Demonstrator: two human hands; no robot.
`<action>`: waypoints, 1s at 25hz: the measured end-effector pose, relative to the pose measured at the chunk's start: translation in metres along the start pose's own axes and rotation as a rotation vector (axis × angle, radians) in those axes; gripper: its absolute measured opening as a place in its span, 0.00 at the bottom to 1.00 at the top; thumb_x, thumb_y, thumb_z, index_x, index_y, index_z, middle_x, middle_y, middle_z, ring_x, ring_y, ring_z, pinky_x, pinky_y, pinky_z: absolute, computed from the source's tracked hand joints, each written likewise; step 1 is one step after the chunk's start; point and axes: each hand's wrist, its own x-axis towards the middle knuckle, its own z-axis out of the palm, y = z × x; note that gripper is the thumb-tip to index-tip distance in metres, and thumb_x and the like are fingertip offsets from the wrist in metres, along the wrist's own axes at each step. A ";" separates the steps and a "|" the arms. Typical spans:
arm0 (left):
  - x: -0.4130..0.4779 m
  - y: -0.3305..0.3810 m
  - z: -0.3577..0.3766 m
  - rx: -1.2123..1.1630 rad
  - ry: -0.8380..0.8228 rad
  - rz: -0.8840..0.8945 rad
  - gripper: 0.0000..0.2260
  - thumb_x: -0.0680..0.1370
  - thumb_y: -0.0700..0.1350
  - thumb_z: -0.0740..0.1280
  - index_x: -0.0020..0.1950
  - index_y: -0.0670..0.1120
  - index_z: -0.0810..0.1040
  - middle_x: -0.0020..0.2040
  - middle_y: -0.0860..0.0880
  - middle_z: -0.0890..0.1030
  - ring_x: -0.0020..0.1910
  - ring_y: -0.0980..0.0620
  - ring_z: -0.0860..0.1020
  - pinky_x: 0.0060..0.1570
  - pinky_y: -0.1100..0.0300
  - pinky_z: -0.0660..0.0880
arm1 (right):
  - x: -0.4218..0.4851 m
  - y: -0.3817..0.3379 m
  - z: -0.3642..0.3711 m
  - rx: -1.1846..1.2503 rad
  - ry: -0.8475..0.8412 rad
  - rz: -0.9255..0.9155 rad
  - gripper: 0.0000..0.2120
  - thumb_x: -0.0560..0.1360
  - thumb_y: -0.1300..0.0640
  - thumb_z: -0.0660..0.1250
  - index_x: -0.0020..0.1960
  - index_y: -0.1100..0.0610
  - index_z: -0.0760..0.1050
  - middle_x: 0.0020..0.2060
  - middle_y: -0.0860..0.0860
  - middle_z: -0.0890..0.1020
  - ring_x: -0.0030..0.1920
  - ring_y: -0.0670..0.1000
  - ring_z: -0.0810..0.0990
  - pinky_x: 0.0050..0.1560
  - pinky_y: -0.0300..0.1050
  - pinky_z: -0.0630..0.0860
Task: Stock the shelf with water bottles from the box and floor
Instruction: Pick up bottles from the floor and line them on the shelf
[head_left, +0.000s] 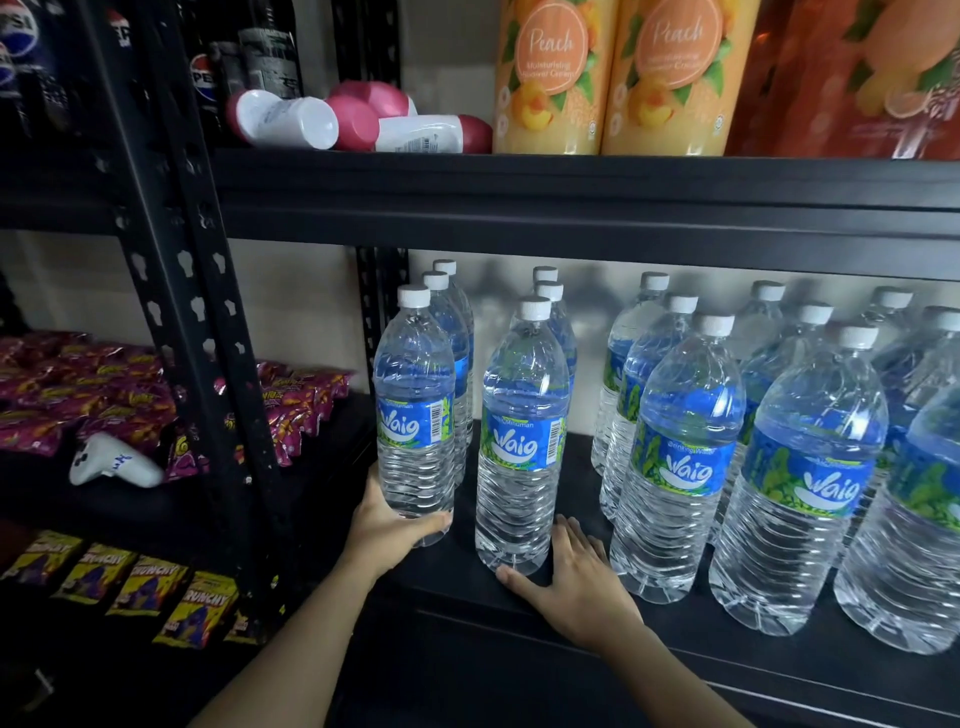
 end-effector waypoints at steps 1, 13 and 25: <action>0.001 0.000 -0.001 0.006 -0.004 -0.012 0.39 0.63 0.46 0.83 0.66 0.58 0.64 0.55 0.58 0.76 0.55 0.54 0.75 0.58 0.60 0.68 | 0.000 0.000 0.000 0.001 -0.003 0.003 0.53 0.65 0.20 0.48 0.77 0.55 0.55 0.79 0.53 0.54 0.79 0.50 0.47 0.78 0.49 0.45; -0.002 -0.002 0.001 0.040 0.018 -0.018 0.37 0.66 0.47 0.81 0.68 0.53 0.65 0.53 0.58 0.76 0.53 0.55 0.77 0.53 0.62 0.69 | -0.001 -0.002 -0.001 -0.015 -0.013 0.007 0.54 0.65 0.21 0.47 0.79 0.56 0.52 0.79 0.53 0.54 0.79 0.50 0.47 0.78 0.49 0.45; -0.044 -0.030 0.011 0.893 0.041 -0.038 0.53 0.71 0.77 0.43 0.80 0.37 0.41 0.81 0.43 0.43 0.80 0.46 0.39 0.78 0.47 0.40 | -0.018 -0.009 0.005 -0.104 0.043 0.014 0.58 0.62 0.23 0.32 0.79 0.60 0.50 0.79 0.56 0.53 0.80 0.51 0.46 0.78 0.50 0.46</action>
